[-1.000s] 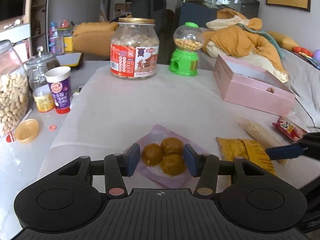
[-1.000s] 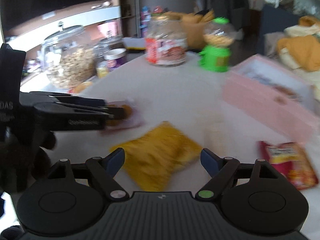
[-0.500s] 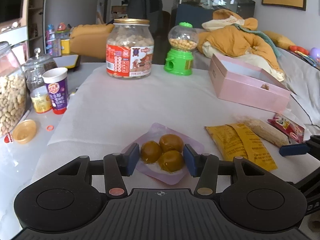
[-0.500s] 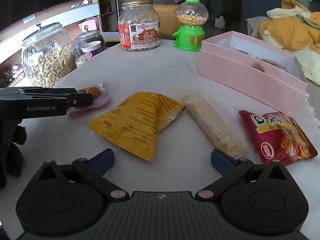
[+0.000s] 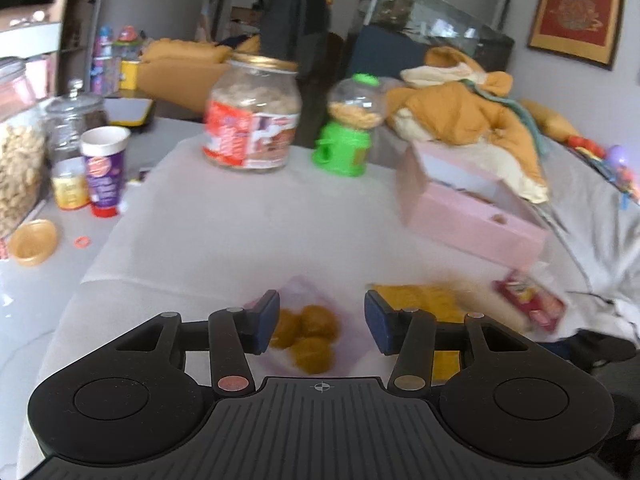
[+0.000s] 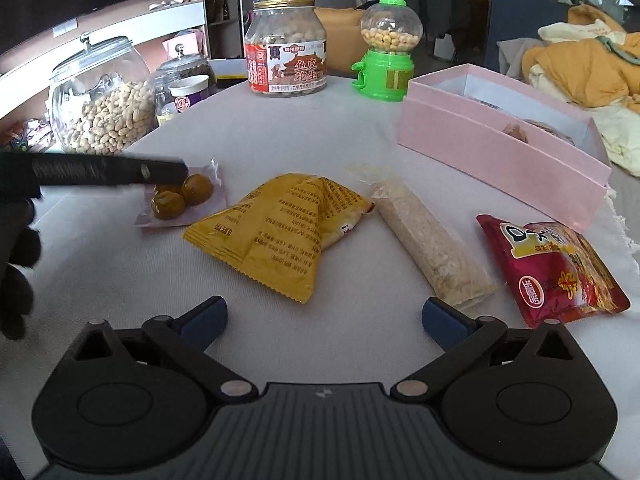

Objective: Organize snacks

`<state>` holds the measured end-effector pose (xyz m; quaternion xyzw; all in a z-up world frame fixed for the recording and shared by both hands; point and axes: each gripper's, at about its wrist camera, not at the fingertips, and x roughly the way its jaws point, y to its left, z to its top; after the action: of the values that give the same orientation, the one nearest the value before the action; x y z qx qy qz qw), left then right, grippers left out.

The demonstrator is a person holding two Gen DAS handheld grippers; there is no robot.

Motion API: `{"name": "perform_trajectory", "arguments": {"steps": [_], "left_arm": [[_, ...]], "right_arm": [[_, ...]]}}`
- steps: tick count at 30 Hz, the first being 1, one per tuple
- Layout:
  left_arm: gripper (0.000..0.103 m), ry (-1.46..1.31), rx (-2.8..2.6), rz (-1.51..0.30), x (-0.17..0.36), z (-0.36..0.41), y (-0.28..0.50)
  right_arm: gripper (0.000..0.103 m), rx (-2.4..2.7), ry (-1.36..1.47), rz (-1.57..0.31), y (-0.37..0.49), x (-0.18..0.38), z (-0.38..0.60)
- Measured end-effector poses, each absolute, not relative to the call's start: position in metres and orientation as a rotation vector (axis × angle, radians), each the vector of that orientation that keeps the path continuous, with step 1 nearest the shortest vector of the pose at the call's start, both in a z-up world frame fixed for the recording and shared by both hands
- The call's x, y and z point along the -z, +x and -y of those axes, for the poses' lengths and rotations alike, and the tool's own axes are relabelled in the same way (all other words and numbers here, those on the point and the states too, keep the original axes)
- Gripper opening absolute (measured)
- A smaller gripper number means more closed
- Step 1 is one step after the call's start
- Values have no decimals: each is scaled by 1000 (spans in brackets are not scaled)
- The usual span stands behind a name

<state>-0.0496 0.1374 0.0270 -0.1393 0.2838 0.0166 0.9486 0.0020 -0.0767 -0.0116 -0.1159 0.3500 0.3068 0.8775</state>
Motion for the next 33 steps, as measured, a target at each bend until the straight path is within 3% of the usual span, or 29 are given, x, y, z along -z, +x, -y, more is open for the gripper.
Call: {"name": "perform_trajectory", "arguments": {"steps": [13,16,21,33], "left_arm": [[59,85,17,-703,-10,-38,16],[61,43,-22,-707,-7,-53,14],[72,-83,-20,-737,-1,-76,17],[65,-184,98,-643,6,-88,-39]], "right_arm": [[103,-618,-254,-702,-6,10,79],[103,-631,-228,-721,-2,11,83],[103,-631,-232,-719,-3,11,83],[102,-626,-191,-654,-12,-2,102]]}}
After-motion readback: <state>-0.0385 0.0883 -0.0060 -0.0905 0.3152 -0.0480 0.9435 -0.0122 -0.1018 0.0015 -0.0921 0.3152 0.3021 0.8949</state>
